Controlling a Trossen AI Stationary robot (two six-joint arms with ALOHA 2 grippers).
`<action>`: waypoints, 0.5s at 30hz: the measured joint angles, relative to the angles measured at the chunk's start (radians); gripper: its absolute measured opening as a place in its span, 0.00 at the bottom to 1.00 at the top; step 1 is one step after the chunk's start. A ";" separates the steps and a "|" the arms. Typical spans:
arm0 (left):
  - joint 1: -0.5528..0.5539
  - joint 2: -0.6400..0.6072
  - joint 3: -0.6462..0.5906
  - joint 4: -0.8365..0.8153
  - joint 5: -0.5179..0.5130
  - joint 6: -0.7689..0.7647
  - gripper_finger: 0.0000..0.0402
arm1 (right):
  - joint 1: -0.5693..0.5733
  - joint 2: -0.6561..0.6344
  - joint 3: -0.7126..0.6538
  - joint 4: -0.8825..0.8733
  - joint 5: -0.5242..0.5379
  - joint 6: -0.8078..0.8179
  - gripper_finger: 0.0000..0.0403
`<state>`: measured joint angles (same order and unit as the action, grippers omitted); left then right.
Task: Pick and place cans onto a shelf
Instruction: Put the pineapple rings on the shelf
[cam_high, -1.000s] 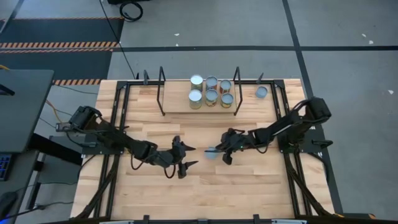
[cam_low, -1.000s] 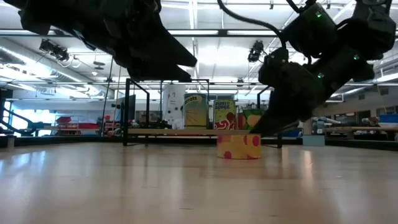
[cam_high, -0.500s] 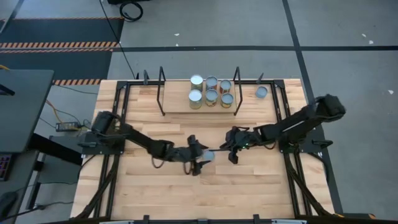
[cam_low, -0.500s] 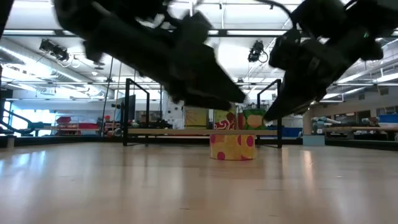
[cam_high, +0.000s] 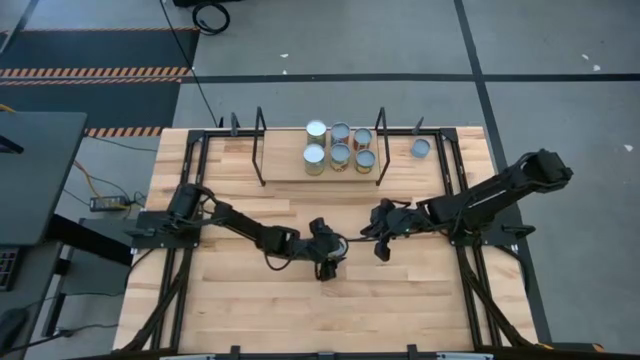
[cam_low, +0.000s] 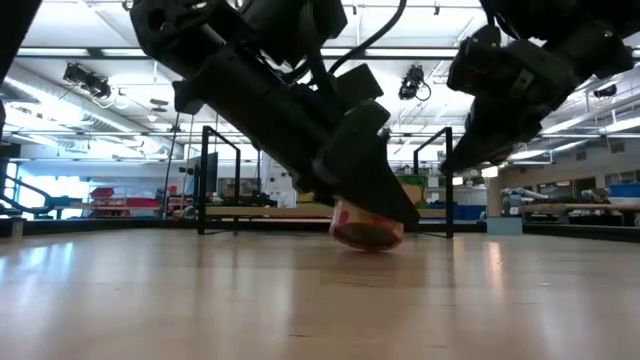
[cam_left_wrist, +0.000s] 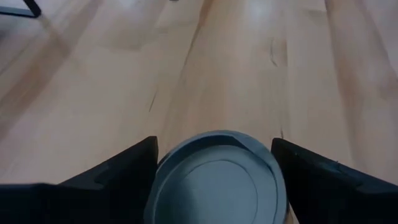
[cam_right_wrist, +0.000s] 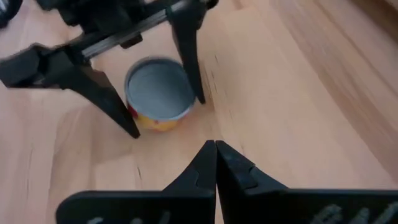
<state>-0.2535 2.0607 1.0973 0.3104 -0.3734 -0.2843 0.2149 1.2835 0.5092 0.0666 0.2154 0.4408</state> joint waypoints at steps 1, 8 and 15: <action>0.000 0.004 0.000 0.002 -0.004 -0.005 0.79 | 0.000 0.006 -0.002 -0.003 0.000 -0.001 0.01; -0.004 0.005 0.016 -0.013 -0.006 -0.016 0.79 | 0.000 0.041 -0.002 0.000 0.000 0.000 0.01; -0.015 -0.010 0.039 -0.052 -0.002 0.004 0.79 | 0.000 0.053 -0.001 -0.005 0.000 0.001 0.01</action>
<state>-0.2682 2.0506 1.1360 0.2584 -0.3750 -0.2806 0.2153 1.3369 0.5083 0.0618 0.2151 0.4416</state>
